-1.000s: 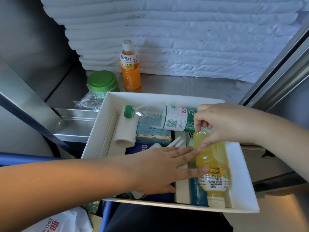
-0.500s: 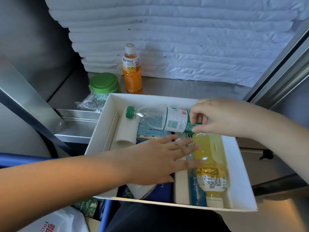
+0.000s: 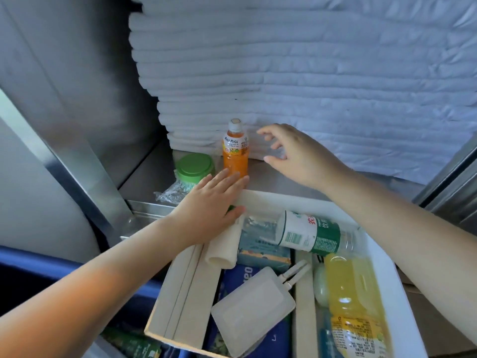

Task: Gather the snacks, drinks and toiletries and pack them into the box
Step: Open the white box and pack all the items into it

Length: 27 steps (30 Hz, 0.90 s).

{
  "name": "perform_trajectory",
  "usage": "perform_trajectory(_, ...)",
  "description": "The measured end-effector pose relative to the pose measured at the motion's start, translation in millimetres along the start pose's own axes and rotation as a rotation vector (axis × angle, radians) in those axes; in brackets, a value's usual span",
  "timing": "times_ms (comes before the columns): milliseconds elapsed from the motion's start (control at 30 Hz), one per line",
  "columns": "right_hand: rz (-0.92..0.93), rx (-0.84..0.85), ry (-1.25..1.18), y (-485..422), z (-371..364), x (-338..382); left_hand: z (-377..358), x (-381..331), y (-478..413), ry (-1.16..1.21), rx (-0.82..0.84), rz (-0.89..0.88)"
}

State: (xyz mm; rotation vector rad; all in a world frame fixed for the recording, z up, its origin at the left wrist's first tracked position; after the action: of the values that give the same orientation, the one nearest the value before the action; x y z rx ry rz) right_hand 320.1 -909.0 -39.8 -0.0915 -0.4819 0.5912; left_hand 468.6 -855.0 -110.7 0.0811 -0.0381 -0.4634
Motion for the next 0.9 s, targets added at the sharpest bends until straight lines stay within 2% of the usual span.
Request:
perform_trajectory(200, -0.237, 0.134, -0.213, -67.9, -50.3, -20.3, -4.2, 1.3, -1.1, 0.022, -0.052, -0.002)
perform_trajectory(500, -0.241, 0.059, -0.176, -84.6, -75.8, -41.6, -5.0, 2.1, -2.8, 0.062, -0.099, -0.006)
perform_trajectory(733, -0.170, 0.159, -0.289, -82.3, -68.7, -44.1, -3.5, 1.9, -2.6, 0.100, -0.096, -0.018)
perform_trajectory(900, -0.237, 0.216, -0.273, -59.2, -56.4, -64.6, 1.0, 6.5, -3.7, 0.265, -0.061, -0.062)
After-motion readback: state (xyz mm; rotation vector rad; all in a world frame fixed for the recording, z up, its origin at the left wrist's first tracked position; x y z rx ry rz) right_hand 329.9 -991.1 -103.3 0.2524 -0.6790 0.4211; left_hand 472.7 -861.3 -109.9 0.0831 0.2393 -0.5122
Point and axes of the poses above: each hand's wrist, its own y-axis away from the middle knuckle, its own z-axis out of the back of the hand, x = y × z, the point moved 6 cm from there along -y, towards the middle knuckle, and after that the axes turned 8 degrees about x, right-handed, at the moved point
